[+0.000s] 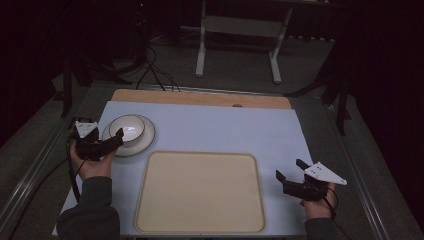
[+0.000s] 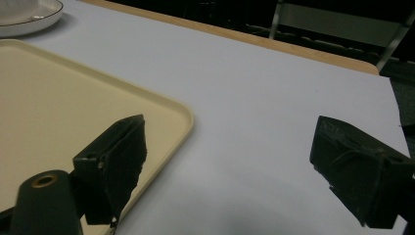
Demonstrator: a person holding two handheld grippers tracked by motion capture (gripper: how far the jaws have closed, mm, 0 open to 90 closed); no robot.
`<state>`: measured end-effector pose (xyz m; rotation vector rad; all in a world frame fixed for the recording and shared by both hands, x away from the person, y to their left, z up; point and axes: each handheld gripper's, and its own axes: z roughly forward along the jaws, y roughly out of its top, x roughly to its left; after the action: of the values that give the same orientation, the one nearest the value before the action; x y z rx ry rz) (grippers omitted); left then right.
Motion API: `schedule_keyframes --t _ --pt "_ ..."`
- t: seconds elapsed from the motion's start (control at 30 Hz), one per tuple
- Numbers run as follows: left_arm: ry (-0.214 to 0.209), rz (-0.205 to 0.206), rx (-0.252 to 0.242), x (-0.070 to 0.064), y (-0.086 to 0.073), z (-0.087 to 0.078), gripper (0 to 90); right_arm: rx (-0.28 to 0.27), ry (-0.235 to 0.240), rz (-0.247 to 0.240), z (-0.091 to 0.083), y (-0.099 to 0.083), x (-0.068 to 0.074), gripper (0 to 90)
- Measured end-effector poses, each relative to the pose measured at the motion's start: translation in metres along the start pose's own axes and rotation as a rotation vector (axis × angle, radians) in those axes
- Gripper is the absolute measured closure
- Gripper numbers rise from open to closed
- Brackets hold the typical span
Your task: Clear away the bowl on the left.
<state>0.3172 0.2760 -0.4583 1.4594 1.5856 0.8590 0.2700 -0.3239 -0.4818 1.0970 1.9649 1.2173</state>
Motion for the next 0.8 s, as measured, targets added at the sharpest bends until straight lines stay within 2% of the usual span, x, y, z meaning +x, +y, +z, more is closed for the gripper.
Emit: schedule_keyframes --t 0.43,0.5,0.8 --pt "0.017 -0.039 0.017 0.007 -0.001 0.018 19.5 0.001 0.003 -0.008 0.001 0.000 0.001 13.4" --pt "0.020 -0.053 0.025 0.009 -0.002 0.021 19.5 0.000 0.000 -0.010 0.000 0.000 0.000 13.4" --pt "0.037 -0.072 0.052 0.016 -0.001 0.030 19.6 0.001 0.000 -0.012 0.000 0.000 0.000 13.4"
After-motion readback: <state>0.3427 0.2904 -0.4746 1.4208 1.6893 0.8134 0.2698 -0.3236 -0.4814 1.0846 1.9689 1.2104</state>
